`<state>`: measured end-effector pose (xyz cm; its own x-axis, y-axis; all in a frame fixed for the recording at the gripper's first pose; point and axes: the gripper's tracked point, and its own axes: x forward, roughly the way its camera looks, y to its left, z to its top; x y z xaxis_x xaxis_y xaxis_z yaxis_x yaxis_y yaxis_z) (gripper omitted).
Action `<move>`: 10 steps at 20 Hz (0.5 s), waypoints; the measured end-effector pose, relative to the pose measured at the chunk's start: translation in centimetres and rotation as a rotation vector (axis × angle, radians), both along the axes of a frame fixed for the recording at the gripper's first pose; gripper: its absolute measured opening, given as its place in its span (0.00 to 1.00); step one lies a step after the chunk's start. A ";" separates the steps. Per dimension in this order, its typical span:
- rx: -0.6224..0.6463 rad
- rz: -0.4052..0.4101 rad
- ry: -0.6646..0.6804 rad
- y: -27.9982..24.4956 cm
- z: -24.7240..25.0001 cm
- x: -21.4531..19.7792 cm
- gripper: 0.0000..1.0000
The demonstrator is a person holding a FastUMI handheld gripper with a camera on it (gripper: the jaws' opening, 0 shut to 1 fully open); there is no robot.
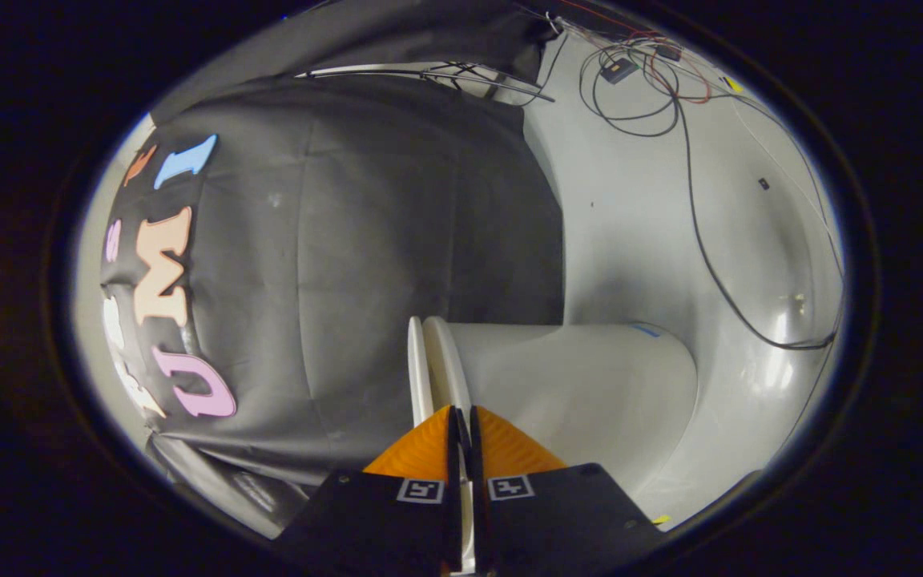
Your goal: Open the toilet lid.
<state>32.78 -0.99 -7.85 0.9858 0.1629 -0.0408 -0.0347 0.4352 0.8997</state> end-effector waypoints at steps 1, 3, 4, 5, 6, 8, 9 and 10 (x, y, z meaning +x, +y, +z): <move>-0.026 -0.003 0.009 0.1 0.1 -0.2 0.04; -0.101 -0.030 0.036 0.9 0.6 -0.4 0.03; -0.153 -0.055 0.045 0.9 1.0 -0.5 0.03; -0.197 -0.068 0.059 1.2 1.3 -0.8 0.03; -0.225 -0.076 0.062 1.9 2.0 -1.1 0.03; -0.263 -0.091 0.036 3.3 4.1 -1.9 0.03; -0.279 -0.100 0.011 4.1 5.2 -2.3 0.03; -0.298 -0.113 -0.011 5.0 6.2 -2.7 0.02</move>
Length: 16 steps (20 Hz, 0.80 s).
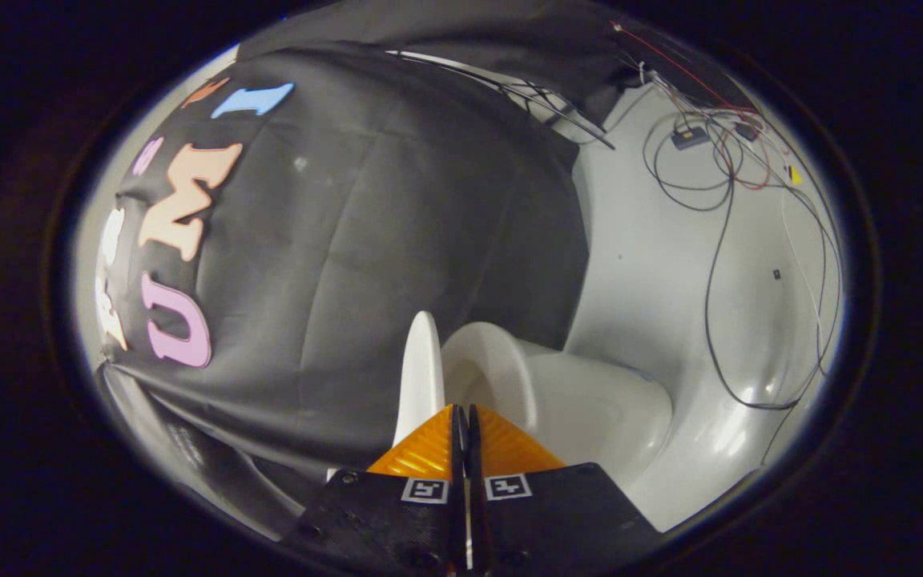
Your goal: Open the toilet lid.
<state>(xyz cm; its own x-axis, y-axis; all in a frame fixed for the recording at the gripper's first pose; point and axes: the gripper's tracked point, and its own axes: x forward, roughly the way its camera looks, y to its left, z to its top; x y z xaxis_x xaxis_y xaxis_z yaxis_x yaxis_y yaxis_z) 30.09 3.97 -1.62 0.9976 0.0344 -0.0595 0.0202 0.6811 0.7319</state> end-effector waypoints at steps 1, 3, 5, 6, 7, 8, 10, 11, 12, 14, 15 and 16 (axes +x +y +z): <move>-0.021 -0.006 -0.017 0.9 0.9 -0.5 0.02; -0.058 -0.010 -0.071 3.1 3.2 -1.6 0.02; -0.117 -0.005 -0.110 6.1 5.3 -2.4 0.02; -0.156 -0.004 -0.117 7.7 6.3 -2.8 0.03; -0.198 -0.004 -0.121 9.3 7.4 -3.2 0.03; -0.237 -0.001 -0.121 10.7 8.3 -3.6 0.03; -0.325 0.004 -0.124 13.6 9.6 -4.2 0.03; -0.370 0.007 -0.121 14.8 10.1 -4.5 0.03; -0.415 0.005 -0.113 15.8 10.5 -4.8 0.03; -0.504 0.001 -0.097 17.7 10.9 -5.6 0.03; -0.549 0.003 -0.095 18.6 11.1 -5.7 0.03; -0.594 0.008 -0.099 19.5 11.4 -5.8 0.03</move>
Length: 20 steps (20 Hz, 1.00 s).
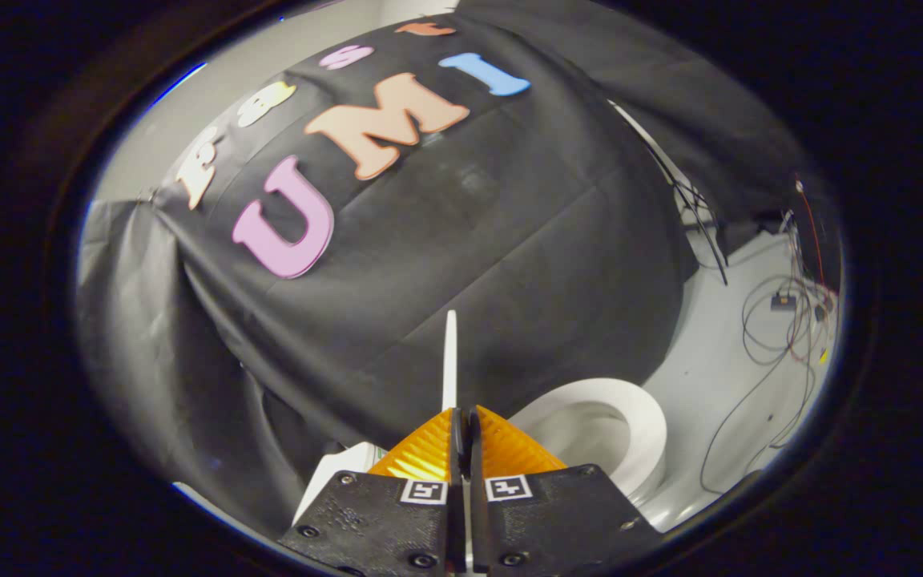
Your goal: Open the toilet lid.
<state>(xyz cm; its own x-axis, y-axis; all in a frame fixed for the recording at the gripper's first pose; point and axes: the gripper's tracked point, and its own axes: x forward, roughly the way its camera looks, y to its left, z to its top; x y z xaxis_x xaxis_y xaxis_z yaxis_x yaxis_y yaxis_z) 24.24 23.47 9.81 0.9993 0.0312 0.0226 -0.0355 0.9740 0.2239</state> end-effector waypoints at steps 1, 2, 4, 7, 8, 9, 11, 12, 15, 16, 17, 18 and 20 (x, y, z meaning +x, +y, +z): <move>-0.049 0.004 -0.003 0.9 0.3 0.0 0.03; -0.098 0.009 -0.008 1.7 0.6 -0.1 0.03; -0.180 0.015 -0.019 3.9 0.9 -0.3 0.03; -0.276 0.034 -0.035 7.2 1.1 -0.8 0.03; -0.305 0.038 -0.040 8.1 1.2 -0.9 0.03; -0.333 0.045 -0.046 8.9 0.9 -1.2 0.03; -0.409 0.071 -0.062 11.2 0.4 -1.6 0.03; -0.452 0.084 -0.068 12.3 0.0 -2.0 0.03; -0.570 0.095 -0.068 15.5 0.0 -2.1 0.03; -0.597 0.103 -0.067 16.4 -0.3 -2.1 0.03; -0.619 0.115 -0.070 17.5 -0.6 -2.1 0.03; -0.638 0.137 -0.073 18.5 -0.8 -2.1 0.03; -0.664 0.182 -0.075 21.0 -1.7 -2.1 0.03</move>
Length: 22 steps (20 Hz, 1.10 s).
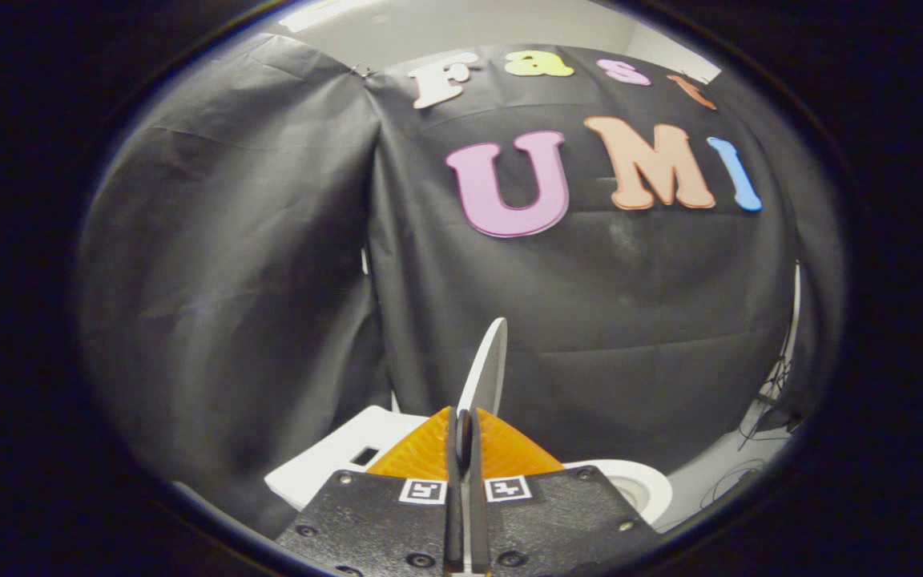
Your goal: Open the toilet lid.
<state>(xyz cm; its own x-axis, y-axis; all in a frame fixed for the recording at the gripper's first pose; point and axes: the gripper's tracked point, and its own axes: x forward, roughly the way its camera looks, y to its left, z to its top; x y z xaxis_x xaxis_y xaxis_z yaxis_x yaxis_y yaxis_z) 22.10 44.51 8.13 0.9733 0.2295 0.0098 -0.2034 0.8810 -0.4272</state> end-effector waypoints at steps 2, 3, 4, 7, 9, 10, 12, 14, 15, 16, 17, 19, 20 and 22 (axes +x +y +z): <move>-0.033 0.027 0.010 2.1 -0.7 0.1 0.03; -0.047 0.038 0.016 3.1 -1.1 0.1 0.03; -0.051 0.048 0.022 3.7 -1.5 0.2 0.03; -0.079 0.075 0.037 6.1 -2.7 0.2 0.03; -0.092 0.083 0.045 7.0 -3.5 0.5 0.03; -0.095 0.090 0.049 7.5 -3.7 0.7 0.03; -0.103 0.108 0.059 8.5 -4.6 0.7 0.03; -0.116 0.131 0.070 9.1 -5.3 0.7 0.03; -0.123 0.136 0.077 9.4 -5.6 0.9 0.03; -0.126 0.141 0.077 9.9 -5.8 1.0 0.04; -0.130 0.143 0.081 10.2 -6.0 1.1 0.04; -0.129 0.156 0.088 10.9 -6.5 1.2 0.05; -0.130 0.164 0.091 11.1 -6.8 1.3 0.04; -0.140 0.174 0.091 11.6 -7.3 1.4 0.05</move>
